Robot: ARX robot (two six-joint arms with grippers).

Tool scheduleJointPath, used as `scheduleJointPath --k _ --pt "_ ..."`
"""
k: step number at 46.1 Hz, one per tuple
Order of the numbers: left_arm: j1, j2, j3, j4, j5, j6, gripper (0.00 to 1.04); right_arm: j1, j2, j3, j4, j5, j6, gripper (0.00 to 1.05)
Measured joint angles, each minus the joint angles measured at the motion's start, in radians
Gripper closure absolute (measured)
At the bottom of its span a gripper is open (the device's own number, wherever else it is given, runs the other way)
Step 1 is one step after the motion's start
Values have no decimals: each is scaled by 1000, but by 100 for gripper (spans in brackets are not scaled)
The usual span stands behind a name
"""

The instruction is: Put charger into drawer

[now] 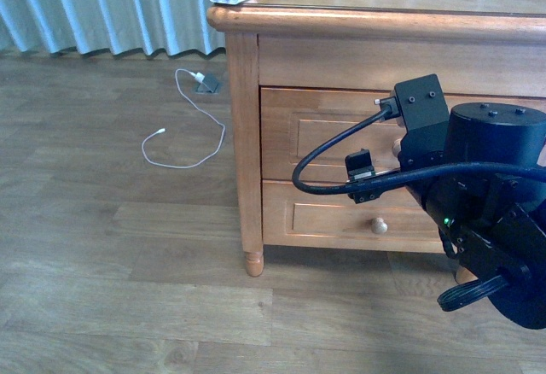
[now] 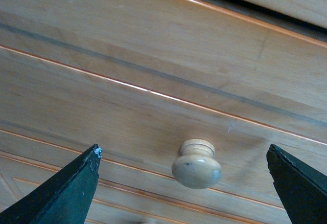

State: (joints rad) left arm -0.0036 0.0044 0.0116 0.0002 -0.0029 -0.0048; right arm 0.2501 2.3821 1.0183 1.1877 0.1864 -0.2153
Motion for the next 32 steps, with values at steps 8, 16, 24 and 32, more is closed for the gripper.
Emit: scheduleJointPath --k 8,16,24,32 --pt "0 0 0 0 0 0 6 -1 5 13 1 20 3 8" --pt "0 0 0 0 0 0 6 -3 23 20 5 34 -12 8" --pt "0 0 0 0 0 0 6 -3 40 26 14 48 -24 8" --pt "0 0 0 0 0 0 6 -3 40 26 21 52 -24 8"
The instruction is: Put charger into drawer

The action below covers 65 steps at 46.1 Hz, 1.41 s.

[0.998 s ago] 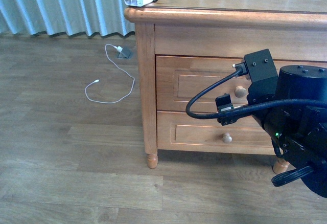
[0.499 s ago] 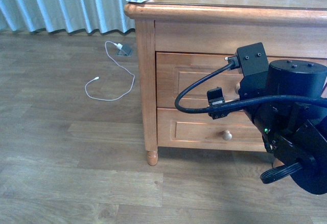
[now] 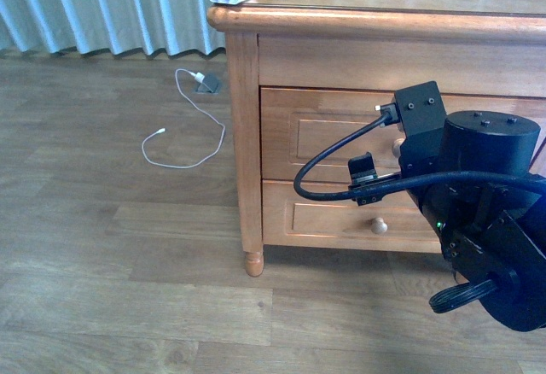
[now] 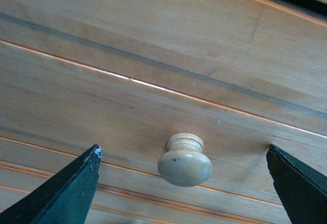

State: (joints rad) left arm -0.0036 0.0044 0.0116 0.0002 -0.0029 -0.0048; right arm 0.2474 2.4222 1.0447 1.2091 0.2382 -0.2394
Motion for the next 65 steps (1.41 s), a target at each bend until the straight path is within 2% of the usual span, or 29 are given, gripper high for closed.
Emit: scheduleJointPath --k 11,14,26,32,34,56,65 --pt "0 0 0 0 0 0 6 0 11 5 0 8 -7 10" --pt "0 0 0 0 0 0 6 0 14 7 0 8 -8 22" --pt "0 0 0 0 0 0 6 0 17 13 0 10 -8 55" --pt "0 0 0 0 0 0 6 0 19 17 0 10 -9 78" --pt "0 0 0 0 0 0 6 2 19 16 0 12 -9 80" --pt "0 0 0 0 0 0 6 1 2 -7 -11 -3 19 81" --pt "0 0 0 0 0 0 6 -3 -114 -178 -36 -32 81 82"
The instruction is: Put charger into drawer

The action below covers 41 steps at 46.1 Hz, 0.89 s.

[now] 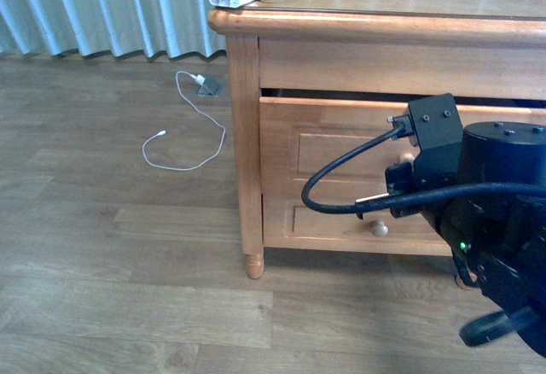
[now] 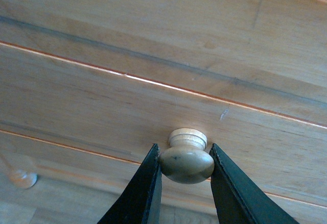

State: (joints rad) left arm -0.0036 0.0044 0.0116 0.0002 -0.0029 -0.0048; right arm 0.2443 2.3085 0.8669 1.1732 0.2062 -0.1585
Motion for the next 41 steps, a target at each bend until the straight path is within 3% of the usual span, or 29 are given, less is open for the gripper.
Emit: scheduleJointPath --k 8,15,24,33,41 --pt "0 0 0 0 0 0 6 -9 -160 -204 -70 -78 17 82" --pt "0 0 0 0 0 0 6 -43 -370 -435 -167 -235 -32 83" --pt "0 0 0 0 0 0 6 -85 -496 -573 -211 -336 -63 84" --pt "0 0 0 0 0 0 6 -149 -617 -618 -306 -377 -82 58" --pt "0 0 0 0 1 0 6 -273 -838 -632 -485 -433 -117 33"
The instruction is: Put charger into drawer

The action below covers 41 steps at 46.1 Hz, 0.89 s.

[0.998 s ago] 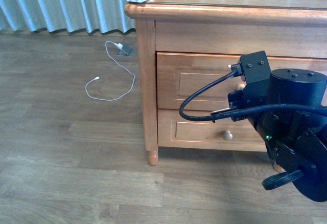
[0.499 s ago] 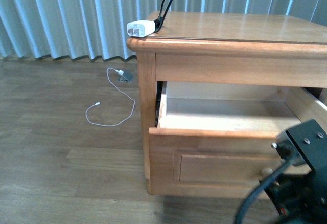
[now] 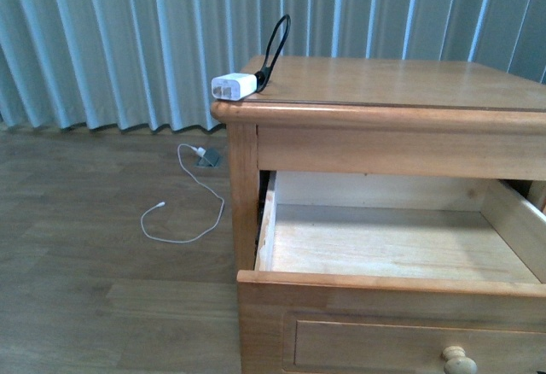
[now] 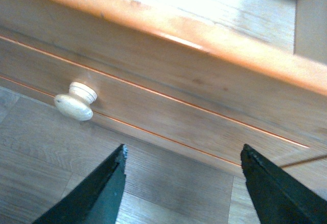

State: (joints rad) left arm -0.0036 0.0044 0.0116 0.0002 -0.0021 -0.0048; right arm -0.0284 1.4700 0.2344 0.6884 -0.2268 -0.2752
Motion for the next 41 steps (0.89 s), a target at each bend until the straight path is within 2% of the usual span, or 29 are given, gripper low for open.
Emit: scheduleJointPath --k 8,11,21,28,39,41 --pt "0 0 0 0 -1 0 6 -135 -339 18 -250 -91 25 6" --pt "0 0 0 0 0 0 6 -179 -448 27 -290 -103 44 9" --pt "0 0 0 0 0 0 6 -322 -734 26 -389 -176 110 8" --pt "0 0 0 0 0 0 6 -499 -836 -6 -381 -302 215 8" --pt "0 0 0 0 -1 0 6 -521 -837 -11 -378 -307 251 8" --pt "0 0 0 0 0 0 6 -509 -843 -37 -309 -292 259 15"
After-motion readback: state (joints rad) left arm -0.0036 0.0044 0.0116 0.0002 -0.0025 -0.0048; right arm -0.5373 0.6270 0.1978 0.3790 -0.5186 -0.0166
